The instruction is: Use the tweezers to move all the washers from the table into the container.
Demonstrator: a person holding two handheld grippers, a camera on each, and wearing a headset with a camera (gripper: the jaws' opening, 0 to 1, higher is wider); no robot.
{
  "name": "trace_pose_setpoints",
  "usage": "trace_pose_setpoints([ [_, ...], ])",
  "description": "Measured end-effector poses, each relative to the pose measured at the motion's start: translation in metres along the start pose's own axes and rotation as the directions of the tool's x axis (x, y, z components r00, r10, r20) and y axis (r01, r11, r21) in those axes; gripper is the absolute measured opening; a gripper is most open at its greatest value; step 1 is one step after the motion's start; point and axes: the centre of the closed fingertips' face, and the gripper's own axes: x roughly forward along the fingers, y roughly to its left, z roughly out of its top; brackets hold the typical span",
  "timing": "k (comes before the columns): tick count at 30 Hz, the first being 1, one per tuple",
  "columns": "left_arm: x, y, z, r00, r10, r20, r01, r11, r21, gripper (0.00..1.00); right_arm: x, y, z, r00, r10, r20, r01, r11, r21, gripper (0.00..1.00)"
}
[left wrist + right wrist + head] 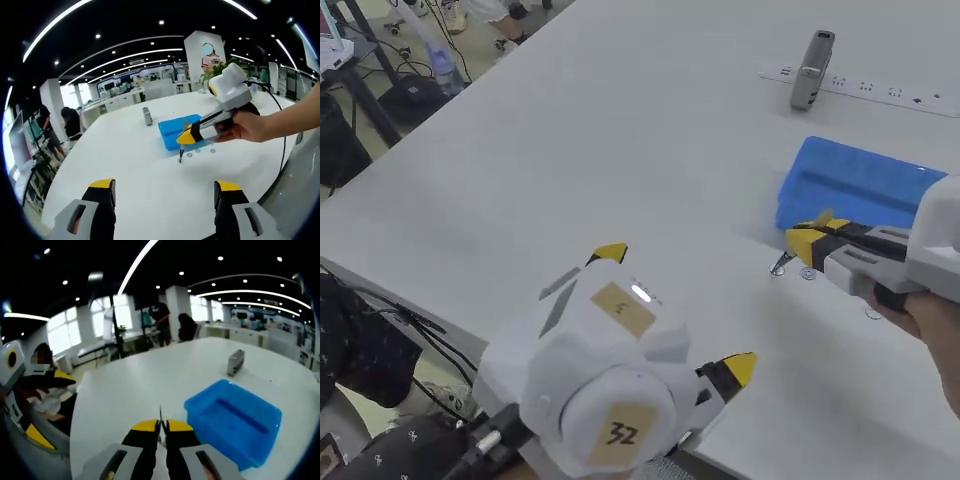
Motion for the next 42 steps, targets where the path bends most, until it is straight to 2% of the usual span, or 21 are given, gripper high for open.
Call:
trace_pose_setpoints([
  [5,0.0,0.0,0.0,1.0,0.003,0.0,-0.003,1.0,0.006,0.82,0.004,0.0,0.0,0.9999,0.005,-0.016,-0.006,1.0,-0.012,0.02],
  [10,0.001,0.0,-0.001,1.0,-0.001,-0.004,0.001,1.0,0.007,0.83,0.01,0.006,0.003,0.9991,-0.031,-0.028,0.028,0.992,-0.122,0.01],
  [16,0.001,-0.003,-0.003,0.9998,-0.014,-0.013,0.014,1.0,0.016,0.85,0.009,0.008,0.003,0.9978,-0.064,-0.015,0.061,0.987,-0.148,0.0],
  [18,0.001,-0.003,-0.003,0.9998,-0.015,-0.013,0.015,1.0,0.014,0.84,0.01,0.007,0.005,0.998,-0.059,-0.024,0.055,0.99,-0.13,0.0],
  [21,0.001,-0.004,-0.003,0.9998,-0.015,-0.016,0.015,1.0,0.021,0.83,0.012,0.003,0.005,0.9969,-0.067,-0.041,0.06,0.988,-0.141,0.0],
  [30,0.001,-0.002,-0.003,0.9999,-0.01,-0.011,0.01,1.0,0.006,0.82,-0.004,-0.006,0.048,0.9976,-0.061,0.033,0.064,0.993,-0.099,0.0],
  [33,0.001,-0.002,-0.003,0.9999,-0.009,-0.014,0.01,1.0,0.008,0.82,-0.006,-0.012,0.058,0.997,-0.068,0.036,0.072,0.991,-0.109,0.0],
  [36,0.001,-0.002,-0.004,0.9998,-0.011,-0.018,0.011,1.0,0.012,0.82,-0.009,-0.014,0.066,0.9968,-0.072,0.036,0.076,0.989,-0.131,0.0],
  [38,0.001,-0.002,-0.004,0.9997,-0.011,-0.02,0.011,1.0,0.014,0.81,-0.008,-0.014,0.064,0.9972,-0.067,0.033,0.071,0.988,-0.136,0.0],
  [42,0.001,-0.003,-0.004,0.9997,-0.012,-0.021,0.012,1.0,0.016,0.81,-0.008,-0.021,0.071,0.9959,-0.073,0.054,0.079,0.988,-0.129,0.0],
])
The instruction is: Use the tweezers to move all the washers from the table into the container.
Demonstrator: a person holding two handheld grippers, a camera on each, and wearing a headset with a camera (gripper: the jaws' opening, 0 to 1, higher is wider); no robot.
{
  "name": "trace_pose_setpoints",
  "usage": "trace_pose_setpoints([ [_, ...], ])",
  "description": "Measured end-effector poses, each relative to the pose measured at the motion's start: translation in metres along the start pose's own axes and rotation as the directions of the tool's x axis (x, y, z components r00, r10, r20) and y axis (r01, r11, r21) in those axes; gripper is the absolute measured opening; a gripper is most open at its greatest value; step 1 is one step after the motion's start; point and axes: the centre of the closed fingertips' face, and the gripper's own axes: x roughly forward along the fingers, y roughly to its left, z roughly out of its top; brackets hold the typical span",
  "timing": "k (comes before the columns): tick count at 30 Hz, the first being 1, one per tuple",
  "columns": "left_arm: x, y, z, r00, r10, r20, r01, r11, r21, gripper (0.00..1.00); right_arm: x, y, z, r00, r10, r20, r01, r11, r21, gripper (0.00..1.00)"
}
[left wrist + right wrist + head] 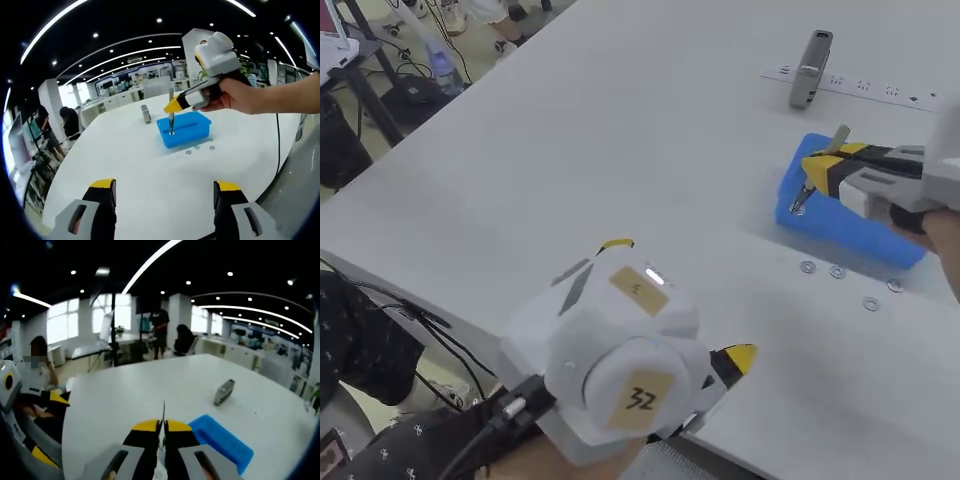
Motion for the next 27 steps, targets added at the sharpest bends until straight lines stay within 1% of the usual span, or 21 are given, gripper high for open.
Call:
trace_pose_setpoints([
  [2,0.0,0.0,0.001,1.0,0.001,0.002,-0.001,1.0,-0.002,0.81,0.0,-0.002,0.004,0.9999,-0.007,0.01,0.007,1.0,-0.001,0.0],
  [5,0.0,0.0,0.0,1.0,0.001,-0.003,-0.001,1.0,0.003,0.81,0.002,-0.012,0.01,0.9989,-0.039,0.026,0.04,0.999,-0.021,0.0],
  [8,0.001,0.0,-0.001,1.0,0.001,-0.006,-0.001,1.0,0.004,0.81,0.01,-0.022,0.009,0.9983,-0.056,0.016,0.056,0.998,-0.003,0.0],
  [9,0.001,0.0,-0.001,1.0,0.001,-0.008,-0.001,1.0,0.005,0.81,0.012,-0.024,0.008,0.998,-0.061,0.016,0.061,0.998,-0.006,0.0],
  [12,0.001,0.0,-0.001,1.0,-0.001,-0.005,0.001,1.0,0.005,0.81,0.022,-0.028,0.0,0.9976,-0.069,-0.001,0.069,0.997,-0.017,0.0],
  [14,0.001,0.0,-0.001,1.0,-0.001,-0.007,0.001,1.0,0.005,0.8,0.028,-0.03,-0.006,0.9972,-0.074,-0.009,0.074,0.997,-0.038,0.0],
  [16,0.001,0.0,-0.001,1.0,0.0,-0.007,0.0,1.0,0.009,0.8,0.029,-0.032,-0.009,0.9968,-0.078,-0.013,0.078,0.996,-0.039,0.0],
  [22,0.001,0.0,-0.001,1.0,0.001,-0.007,-0.001,1.0,0.01,0.8,0.038,-0.036,-0.023,0.9968,-0.078,-0.017,0.078,0.997,0.018,0.0],
  [24,0.0,0.001,0.001,1.0,0.006,0.003,-0.006,1.0,0.003,0.8,0.04,-0.037,-0.027,0.9966,-0.079,-0.025,0.08,0.996,0.033,0.0],
  [27,0.0,0.001,0.0,1.0,0.008,-0.002,-0.008,1.0,0.007,0.79,0.041,-0.038,-0.035,0.9961,-0.08,-0.039,0.081,0.996,0.045,0.0],
])
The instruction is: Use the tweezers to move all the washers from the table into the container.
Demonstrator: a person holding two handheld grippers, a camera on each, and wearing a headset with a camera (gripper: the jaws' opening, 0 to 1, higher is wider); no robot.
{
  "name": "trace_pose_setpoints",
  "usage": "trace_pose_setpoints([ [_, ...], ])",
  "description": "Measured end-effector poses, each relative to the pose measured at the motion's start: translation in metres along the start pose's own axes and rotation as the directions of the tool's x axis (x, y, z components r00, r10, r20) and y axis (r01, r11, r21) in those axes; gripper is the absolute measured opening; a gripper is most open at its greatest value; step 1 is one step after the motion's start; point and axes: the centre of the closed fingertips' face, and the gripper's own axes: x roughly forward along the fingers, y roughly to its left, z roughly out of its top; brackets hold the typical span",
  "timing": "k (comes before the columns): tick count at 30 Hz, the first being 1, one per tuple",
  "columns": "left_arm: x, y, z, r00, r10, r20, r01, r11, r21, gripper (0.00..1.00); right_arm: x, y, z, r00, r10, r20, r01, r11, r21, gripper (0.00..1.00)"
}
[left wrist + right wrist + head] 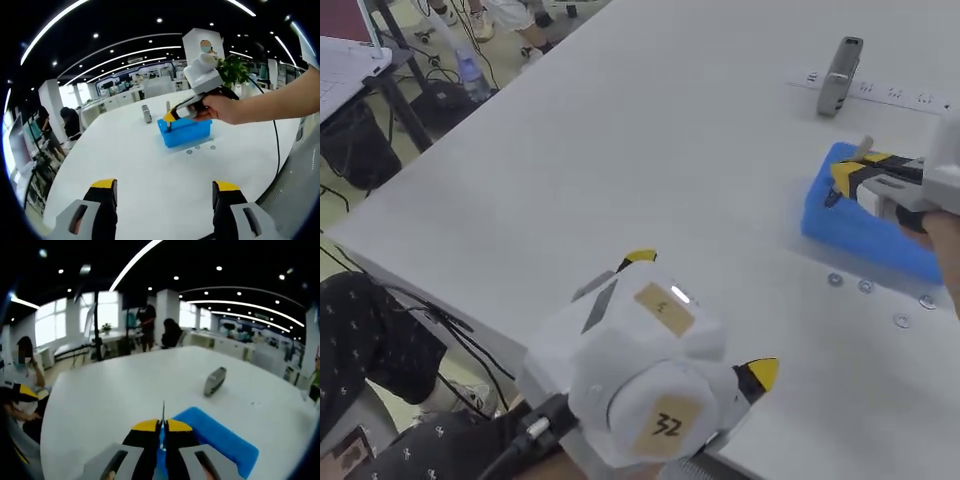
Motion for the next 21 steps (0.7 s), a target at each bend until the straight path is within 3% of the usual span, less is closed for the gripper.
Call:
trace_pose_setpoints([
  [8,0.0,0.0,0.0,1.0,-0.001,-0.001,0.001,1.0,0.002,0.78,0.001,0.001,-0.013,0.9997,-0.001,-0.026,0.002,1.0,0.023,0.01],
  [16,0.0,0.0,-0.001,1.0,0.002,-0.002,-0.002,1.0,0.006,0.77,0.002,0.0,-0.012,0.9998,-0.004,-0.018,0.004,0.999,0.038,0.01],
  [21,0.001,0.0,-0.002,1.0,0.004,-0.007,-0.004,1.0,0.011,0.77,-0.01,-0.005,0.008,0.9994,-0.017,0.031,0.015,0.997,0.073,0.01],
])
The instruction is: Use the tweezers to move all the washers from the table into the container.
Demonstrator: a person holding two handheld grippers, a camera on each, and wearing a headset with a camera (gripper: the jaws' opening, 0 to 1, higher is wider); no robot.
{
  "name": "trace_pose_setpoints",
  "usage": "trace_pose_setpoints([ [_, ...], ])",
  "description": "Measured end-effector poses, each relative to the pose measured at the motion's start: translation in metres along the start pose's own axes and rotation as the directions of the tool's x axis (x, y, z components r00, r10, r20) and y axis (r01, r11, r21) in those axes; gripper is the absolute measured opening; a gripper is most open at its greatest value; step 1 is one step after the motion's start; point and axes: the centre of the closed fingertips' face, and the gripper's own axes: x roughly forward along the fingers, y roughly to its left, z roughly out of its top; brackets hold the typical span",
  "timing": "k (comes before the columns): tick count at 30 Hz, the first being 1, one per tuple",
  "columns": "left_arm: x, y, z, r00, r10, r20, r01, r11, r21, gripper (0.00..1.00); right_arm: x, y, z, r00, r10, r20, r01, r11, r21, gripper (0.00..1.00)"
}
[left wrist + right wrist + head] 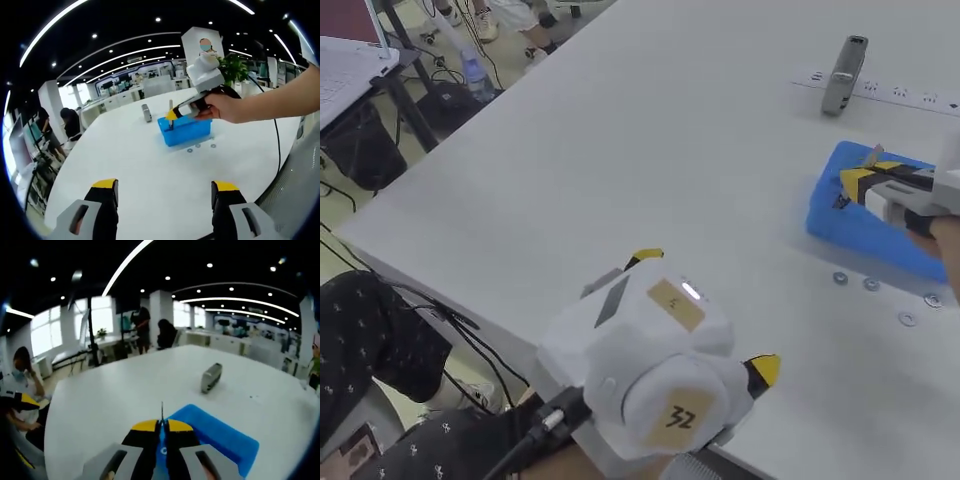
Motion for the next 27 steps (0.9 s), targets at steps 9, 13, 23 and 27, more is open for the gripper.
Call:
trace_pose_setpoints([
  [9,0.0,-0.002,-0.001,0.9999,-0.009,-0.009,0.009,1.0,0.0,0.79,-0.03,0.011,0.017,0.9992,0.021,0.034,-0.019,0.998,-0.057,0.01],
  [13,0.0,-0.002,-0.001,0.9999,-0.006,-0.008,0.006,1.0,0.006,0.79,-0.039,0.018,0.008,0.9996,0.019,0.019,-0.017,0.996,-0.086,0.01],
  [23,0.0,-0.002,-0.003,0.9998,-0.009,-0.018,0.009,1.0,0.005,0.78,-0.058,0.026,0.0,0.9992,0.017,0.035,-0.016,0.999,-0.042,0.01],
  [27,0.001,-0.002,-0.003,0.9998,-0.008,-0.018,0.008,1.0,0.007,0.77,-0.06,0.031,-0.007,0.9994,0.024,0.025,-0.024,0.999,-0.032,0.01],
])
